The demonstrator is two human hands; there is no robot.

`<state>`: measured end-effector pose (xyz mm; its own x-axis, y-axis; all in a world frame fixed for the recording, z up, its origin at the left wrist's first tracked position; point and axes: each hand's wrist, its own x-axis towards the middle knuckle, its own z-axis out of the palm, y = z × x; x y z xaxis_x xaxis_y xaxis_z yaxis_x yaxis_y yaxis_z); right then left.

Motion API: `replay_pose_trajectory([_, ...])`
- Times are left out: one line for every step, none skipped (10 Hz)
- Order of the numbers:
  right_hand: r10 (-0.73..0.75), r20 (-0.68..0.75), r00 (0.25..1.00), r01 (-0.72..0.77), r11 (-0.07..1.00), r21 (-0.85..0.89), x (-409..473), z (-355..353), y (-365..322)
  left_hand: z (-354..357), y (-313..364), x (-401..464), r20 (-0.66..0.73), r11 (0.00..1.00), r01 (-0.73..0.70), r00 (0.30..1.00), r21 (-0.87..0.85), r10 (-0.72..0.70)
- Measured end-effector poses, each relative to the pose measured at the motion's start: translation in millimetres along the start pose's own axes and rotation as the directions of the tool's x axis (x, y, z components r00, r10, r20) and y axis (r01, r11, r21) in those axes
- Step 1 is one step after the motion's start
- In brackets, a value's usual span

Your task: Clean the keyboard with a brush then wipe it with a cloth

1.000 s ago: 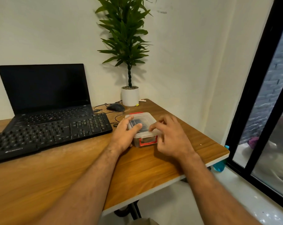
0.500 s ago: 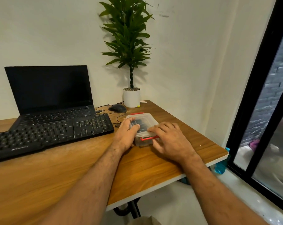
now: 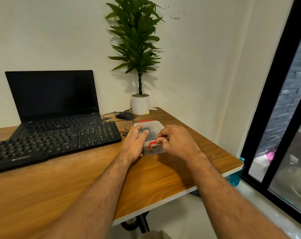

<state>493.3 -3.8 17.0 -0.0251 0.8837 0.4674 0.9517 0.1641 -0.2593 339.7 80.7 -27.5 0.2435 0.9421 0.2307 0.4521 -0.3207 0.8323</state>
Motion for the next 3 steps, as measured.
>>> replay_pose_trajectory([0.029, 0.048, 0.998, -0.030, 0.999, 0.025, 2, -5, -5, -2, -1, -3, 0.007, 0.999, -0.025, 1.000, -0.033, 0.026])
replay_pose_trajectory([0.036, 0.104, 0.994, -0.036, 0.999, -0.005, 4, -8, -8, -5, 2, -19, -0.064, 0.983, 0.061, 0.995, -0.176, -0.073])
replay_pose_trajectory([-0.028, 0.056, 0.998, 0.031, 0.998, -0.046, 2, -7, -26, -21, 1, -49, -0.179, 0.995, 0.021, 0.983, -0.094, -0.038])
